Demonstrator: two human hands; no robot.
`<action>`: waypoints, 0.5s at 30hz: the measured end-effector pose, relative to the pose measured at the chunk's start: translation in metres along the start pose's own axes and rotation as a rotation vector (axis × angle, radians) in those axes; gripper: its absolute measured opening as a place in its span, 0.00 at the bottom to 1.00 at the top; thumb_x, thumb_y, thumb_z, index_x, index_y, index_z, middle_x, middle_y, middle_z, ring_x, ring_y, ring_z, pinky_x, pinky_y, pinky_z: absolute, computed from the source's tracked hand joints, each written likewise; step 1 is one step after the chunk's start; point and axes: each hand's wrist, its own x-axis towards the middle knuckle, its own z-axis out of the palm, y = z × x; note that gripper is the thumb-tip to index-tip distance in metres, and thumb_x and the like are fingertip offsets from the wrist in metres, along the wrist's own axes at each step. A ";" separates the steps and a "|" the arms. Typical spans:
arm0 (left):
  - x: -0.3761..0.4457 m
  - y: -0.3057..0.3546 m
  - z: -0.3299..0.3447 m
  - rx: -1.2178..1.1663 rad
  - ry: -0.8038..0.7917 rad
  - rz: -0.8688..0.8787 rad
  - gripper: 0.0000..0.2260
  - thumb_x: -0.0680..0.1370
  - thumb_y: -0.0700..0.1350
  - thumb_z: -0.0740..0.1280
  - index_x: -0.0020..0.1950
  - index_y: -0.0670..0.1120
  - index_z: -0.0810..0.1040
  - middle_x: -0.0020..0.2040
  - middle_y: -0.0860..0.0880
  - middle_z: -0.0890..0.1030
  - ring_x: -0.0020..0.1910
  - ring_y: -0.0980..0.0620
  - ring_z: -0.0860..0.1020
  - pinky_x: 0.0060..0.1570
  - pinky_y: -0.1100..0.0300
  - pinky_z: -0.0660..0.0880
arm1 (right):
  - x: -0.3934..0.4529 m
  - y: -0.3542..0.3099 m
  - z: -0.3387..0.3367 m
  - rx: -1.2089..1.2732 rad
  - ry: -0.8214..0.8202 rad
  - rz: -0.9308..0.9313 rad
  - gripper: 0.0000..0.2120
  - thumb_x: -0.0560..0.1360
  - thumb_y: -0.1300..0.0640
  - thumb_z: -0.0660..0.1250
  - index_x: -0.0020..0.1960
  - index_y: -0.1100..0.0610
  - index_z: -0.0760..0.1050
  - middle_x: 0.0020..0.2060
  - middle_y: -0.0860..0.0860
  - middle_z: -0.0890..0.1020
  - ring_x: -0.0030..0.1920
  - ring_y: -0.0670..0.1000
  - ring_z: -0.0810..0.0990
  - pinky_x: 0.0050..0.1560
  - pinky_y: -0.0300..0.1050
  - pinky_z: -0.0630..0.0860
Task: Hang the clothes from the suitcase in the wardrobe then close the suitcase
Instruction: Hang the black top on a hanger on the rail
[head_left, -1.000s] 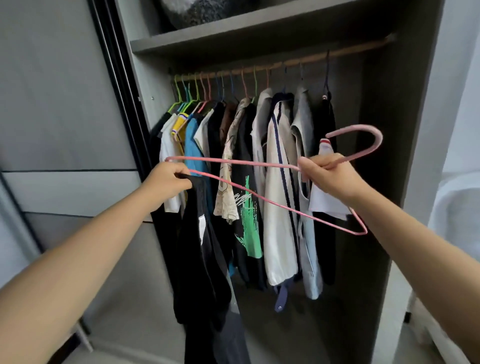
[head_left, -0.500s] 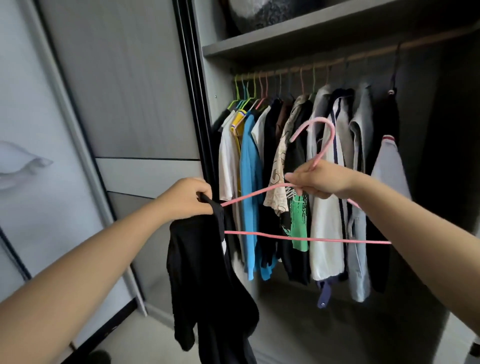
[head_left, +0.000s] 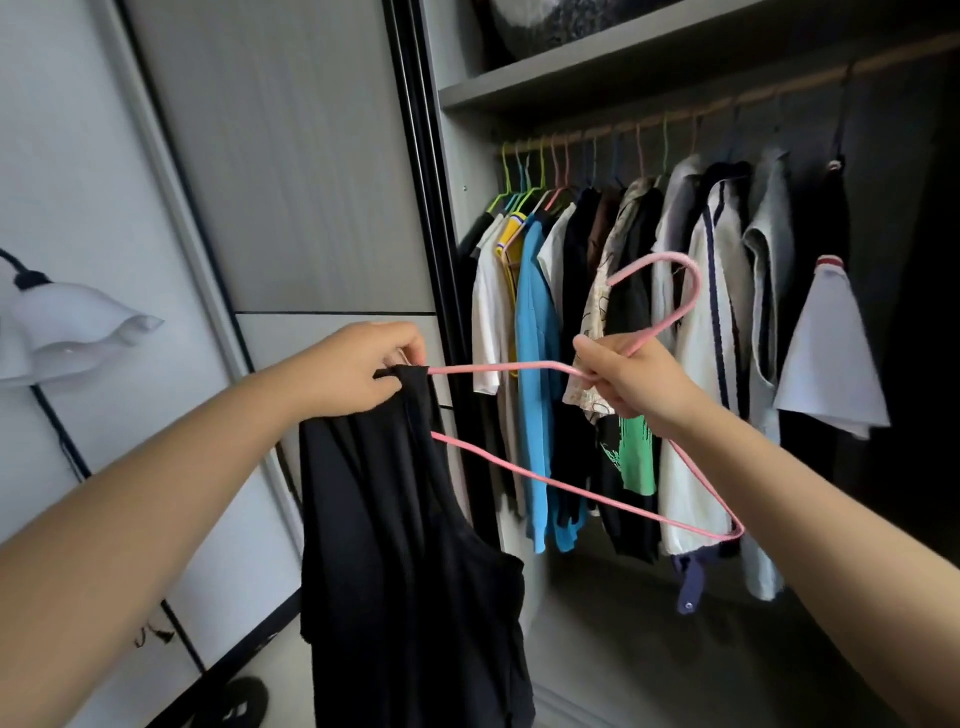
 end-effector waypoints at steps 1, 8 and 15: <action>-0.001 -0.003 -0.002 0.048 -0.003 -0.006 0.09 0.75 0.34 0.64 0.46 0.49 0.74 0.46 0.51 0.77 0.47 0.51 0.77 0.54 0.58 0.72 | -0.002 -0.001 -0.001 0.006 0.000 -0.005 0.21 0.80 0.56 0.56 0.29 0.60 0.67 0.13 0.46 0.62 0.15 0.42 0.57 0.17 0.31 0.54; -0.010 0.019 0.008 0.632 -0.023 -0.064 0.17 0.81 0.52 0.51 0.34 0.48 0.56 0.30 0.52 0.63 0.36 0.48 0.67 0.32 0.56 0.60 | -0.002 -0.008 0.006 0.000 -0.045 0.003 0.23 0.81 0.52 0.53 0.29 0.59 0.66 0.14 0.46 0.61 0.16 0.44 0.56 0.19 0.30 0.54; -0.002 0.035 0.033 0.609 0.089 -0.023 0.17 0.81 0.52 0.49 0.34 0.49 0.54 0.30 0.53 0.63 0.27 0.56 0.61 0.26 0.62 0.56 | 0.011 -0.016 0.031 -0.187 0.055 -0.062 0.24 0.80 0.45 0.50 0.36 0.61 0.69 0.18 0.49 0.69 0.22 0.47 0.68 0.29 0.39 0.68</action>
